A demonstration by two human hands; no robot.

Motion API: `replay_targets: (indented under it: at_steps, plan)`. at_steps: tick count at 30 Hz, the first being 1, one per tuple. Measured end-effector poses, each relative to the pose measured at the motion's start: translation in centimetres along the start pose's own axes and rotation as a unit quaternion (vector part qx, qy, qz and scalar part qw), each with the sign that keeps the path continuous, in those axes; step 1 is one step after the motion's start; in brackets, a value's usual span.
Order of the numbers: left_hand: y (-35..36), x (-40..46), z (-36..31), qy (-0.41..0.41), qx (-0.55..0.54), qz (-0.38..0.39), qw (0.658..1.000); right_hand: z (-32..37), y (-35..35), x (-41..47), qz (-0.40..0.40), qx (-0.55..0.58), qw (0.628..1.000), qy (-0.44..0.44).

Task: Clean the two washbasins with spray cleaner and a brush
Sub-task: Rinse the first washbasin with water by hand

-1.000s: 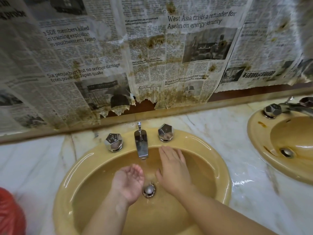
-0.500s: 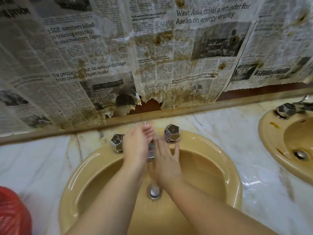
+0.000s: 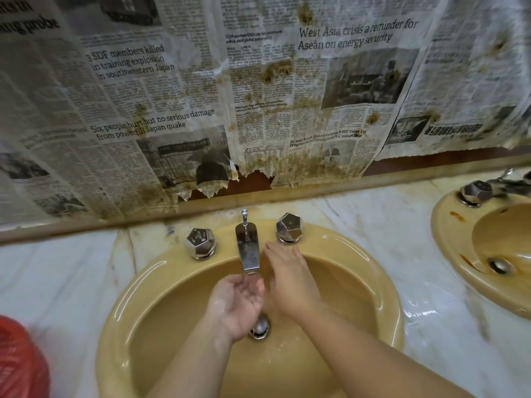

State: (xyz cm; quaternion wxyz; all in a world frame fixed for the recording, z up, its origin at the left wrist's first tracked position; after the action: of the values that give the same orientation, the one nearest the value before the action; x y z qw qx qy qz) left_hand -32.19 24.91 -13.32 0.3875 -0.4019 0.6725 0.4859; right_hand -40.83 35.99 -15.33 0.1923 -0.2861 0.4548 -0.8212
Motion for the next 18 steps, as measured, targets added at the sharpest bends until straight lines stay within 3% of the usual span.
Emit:
replay_targets:
  at_steps: [4, 7, 10, 13, 16, 18]
  plan:
    - [-1.1, -1.9, -1.5, 0.052, -0.081, -0.034, 0.995, -0.6, -1.8, 0.3, -0.180, 0.013, 0.983, -0.019]
    - [0.8, -4.3, -4.6, 0.116, -0.104, -0.009, 0.988, -0.5, -3.1, 1.3, -0.225, -0.031, 0.973, 0.024]
    - [6.3, -6.8, -6.2, 0.168, -0.062, 0.041, 0.983, -0.1, -3.4, 3.4, -0.162, -0.071, 0.982, 0.068]
    - [11.6, -7.8, -4.3, 0.223, 0.080, 0.085, 0.968, -0.4, -2.2, 4.4, -0.070, -0.081, 0.991, 0.084]
    - [12.2, -7.3, -1.8, 0.287, 0.218, 0.046, 0.932, -1.5, -1.2, 2.2, -0.020, -0.123, 0.991, 0.057]
    - [10.0, -6.8, -2.0, 0.386, 0.239, -0.014, 0.891, -2.0, -1.0, 0.3, -0.022, -0.133, 0.990, 0.034]
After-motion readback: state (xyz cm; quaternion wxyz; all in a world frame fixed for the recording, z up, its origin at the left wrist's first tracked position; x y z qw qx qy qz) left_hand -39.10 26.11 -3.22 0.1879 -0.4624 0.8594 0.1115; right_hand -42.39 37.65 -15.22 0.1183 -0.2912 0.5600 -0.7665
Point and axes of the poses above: each hand's wrist, its own x-axis towards the middle knuckle, its own y-axis out of the palm, z = x × y, the point moved 1 cm from there along x, towards the middle knuckle, and after that the axes turned 14 degrees about -z, right-handed, at the moved point
